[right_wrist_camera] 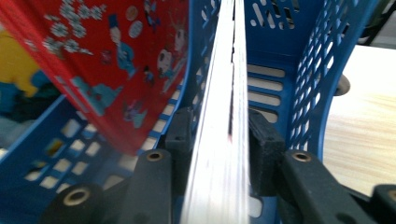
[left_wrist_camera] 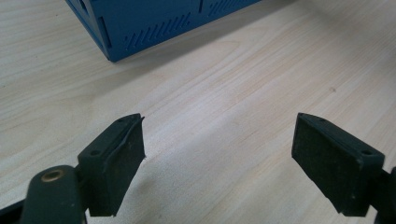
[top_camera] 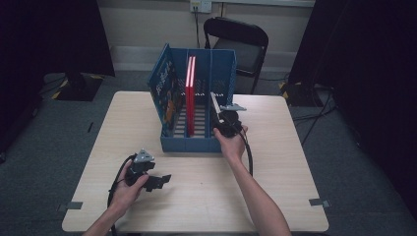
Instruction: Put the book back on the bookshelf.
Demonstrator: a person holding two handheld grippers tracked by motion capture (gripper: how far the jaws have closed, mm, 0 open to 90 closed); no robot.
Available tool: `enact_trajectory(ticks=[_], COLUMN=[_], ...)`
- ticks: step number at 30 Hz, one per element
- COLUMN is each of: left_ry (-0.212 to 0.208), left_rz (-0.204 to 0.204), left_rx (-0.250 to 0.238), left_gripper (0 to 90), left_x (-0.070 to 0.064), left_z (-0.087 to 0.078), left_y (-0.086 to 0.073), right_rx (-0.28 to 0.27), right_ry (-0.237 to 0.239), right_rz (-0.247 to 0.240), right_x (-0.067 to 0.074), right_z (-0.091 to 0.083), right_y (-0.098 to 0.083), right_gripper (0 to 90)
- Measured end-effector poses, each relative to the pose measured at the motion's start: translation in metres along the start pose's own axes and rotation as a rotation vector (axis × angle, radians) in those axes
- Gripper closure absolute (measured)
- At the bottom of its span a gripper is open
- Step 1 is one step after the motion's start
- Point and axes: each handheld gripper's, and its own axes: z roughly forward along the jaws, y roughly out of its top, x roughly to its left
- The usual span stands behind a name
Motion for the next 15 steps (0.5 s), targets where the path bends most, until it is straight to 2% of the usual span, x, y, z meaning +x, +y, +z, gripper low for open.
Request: enact_trajectory(ticks=[1,5,8,15], left_ry=[0.0,-0.001,0.006,0.008], left_rz=[0.0,-0.001,0.005,0.002], left_rx=[0.0,-0.002,0.0,0.005], left_gripper=[16.9,16.9,17.0,16.9], left_x=[0.0,-0.001,-0.001,0.0], left_z=[0.0,0.001,0.002,0.001], left_y=[0.0,0.0,0.0,0.0], right_rx=[0.0,-0.022,-0.019,-0.016], right_ry=[0.0,0.056,0.062,0.087], right_rz=[0.0,-0.002,-0.018,-0.022], right_x=[0.0,-0.003,-0.003,-0.005], right_z=[0.0,-0.014,-0.025,-0.035], right_y=[0.0,-0.005,-0.009,-0.018], right_gripper=[66.2,65.3,65.9,65.7])
